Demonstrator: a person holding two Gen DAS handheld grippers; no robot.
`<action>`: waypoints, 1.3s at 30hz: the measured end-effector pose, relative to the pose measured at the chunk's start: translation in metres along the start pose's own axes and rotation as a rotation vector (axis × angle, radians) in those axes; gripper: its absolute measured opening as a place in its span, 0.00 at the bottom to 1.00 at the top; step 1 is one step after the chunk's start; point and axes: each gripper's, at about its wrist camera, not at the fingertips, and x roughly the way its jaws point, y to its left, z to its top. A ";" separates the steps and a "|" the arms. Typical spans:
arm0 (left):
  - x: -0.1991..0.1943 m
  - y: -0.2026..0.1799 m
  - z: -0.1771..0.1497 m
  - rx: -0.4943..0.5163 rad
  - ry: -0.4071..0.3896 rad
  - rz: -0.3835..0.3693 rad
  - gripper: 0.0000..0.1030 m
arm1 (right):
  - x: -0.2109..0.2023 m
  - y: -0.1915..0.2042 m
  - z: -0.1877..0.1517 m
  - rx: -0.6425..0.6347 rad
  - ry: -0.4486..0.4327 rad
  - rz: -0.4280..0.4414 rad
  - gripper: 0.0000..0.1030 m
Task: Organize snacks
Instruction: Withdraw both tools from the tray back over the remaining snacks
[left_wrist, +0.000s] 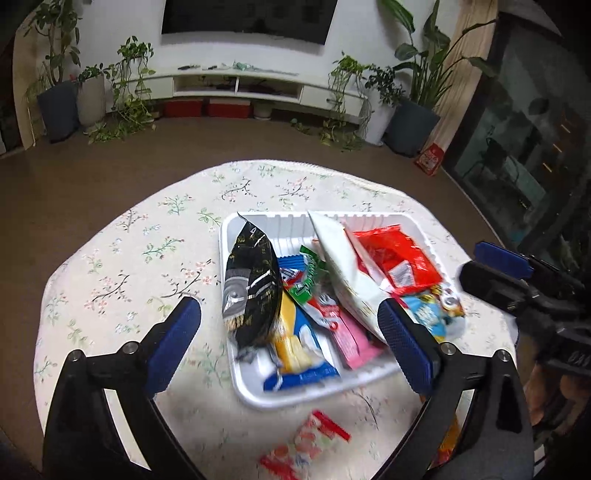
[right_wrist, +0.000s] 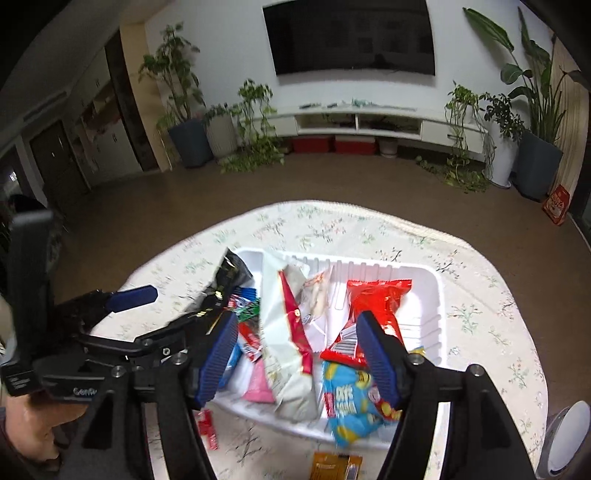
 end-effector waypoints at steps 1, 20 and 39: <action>-0.010 -0.001 -0.006 0.008 -0.014 0.004 1.00 | -0.010 -0.001 -0.003 0.011 -0.019 0.012 0.72; -0.068 -0.018 -0.177 0.136 0.095 -0.026 1.00 | -0.128 -0.050 -0.169 0.312 -0.053 0.050 0.87; -0.036 -0.048 -0.129 0.305 0.106 0.032 0.99 | -0.092 0.000 -0.167 0.076 0.083 -0.043 0.49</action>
